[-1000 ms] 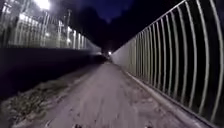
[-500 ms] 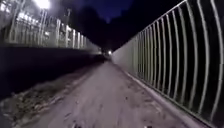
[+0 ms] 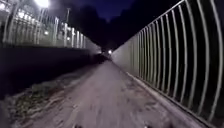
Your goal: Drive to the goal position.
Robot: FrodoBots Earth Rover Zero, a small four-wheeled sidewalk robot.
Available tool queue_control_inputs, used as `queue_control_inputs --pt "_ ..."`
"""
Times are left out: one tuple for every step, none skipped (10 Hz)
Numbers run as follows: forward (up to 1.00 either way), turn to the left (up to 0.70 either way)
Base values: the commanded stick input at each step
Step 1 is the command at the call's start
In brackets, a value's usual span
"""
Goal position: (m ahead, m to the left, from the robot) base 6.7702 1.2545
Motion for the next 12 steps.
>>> queue_control_inputs --pt "0.3 0.01" --pt "0.3 0.01" --pt "0.3 0.01" --pt "0.3 0.01" --pt "0.3 0.01" --pt "0.3 0.01" --pt "0.3 0.01" --pt "0.3 0.01" --pt "0.3 0.01" --pt "0.3 0.01" --pt "0.3 0.01" --pt "0.3 0.01"
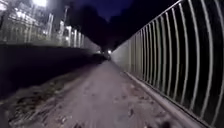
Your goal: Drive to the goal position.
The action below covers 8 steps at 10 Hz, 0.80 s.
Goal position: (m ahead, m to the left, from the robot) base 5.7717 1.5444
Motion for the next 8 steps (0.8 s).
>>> queue_control_inputs --pt "0.3 0.01" --pt "0.3 0.01" --pt "0.3 0.01" --pt "0.3 0.01" --pt "0.3 0.01" --pt "0.3 0.01" --pt "0.29 0.01" --pt "0.3 0.01"
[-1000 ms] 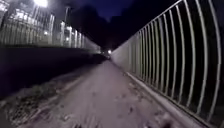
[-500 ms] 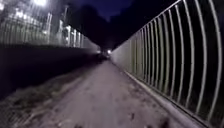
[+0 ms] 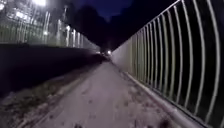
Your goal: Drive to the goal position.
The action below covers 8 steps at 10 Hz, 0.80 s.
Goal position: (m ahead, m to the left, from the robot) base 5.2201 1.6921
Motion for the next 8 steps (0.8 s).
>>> queue_control_inputs --pt "0.3 0.01" --pt "0.3 0.01" --pt "0.3 0.01" --pt "0.3 0.01" --pt "0.3 0.13" --pt "0.3 0.62" --pt "0.3 0.75" --pt "0.3 0.75"
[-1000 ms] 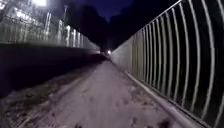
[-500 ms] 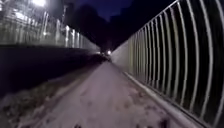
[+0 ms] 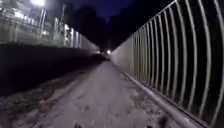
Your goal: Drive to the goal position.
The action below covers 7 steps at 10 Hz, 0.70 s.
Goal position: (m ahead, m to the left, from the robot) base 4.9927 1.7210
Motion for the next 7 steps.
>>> queue_control_inputs --pt "0.3 0.75" --pt "0.3 0.64" --pt "0.3 0.35" --pt "0.3 0.01" --pt "0.3 0.01" --pt "0.3 0.01" --pt "0.3 0.01"
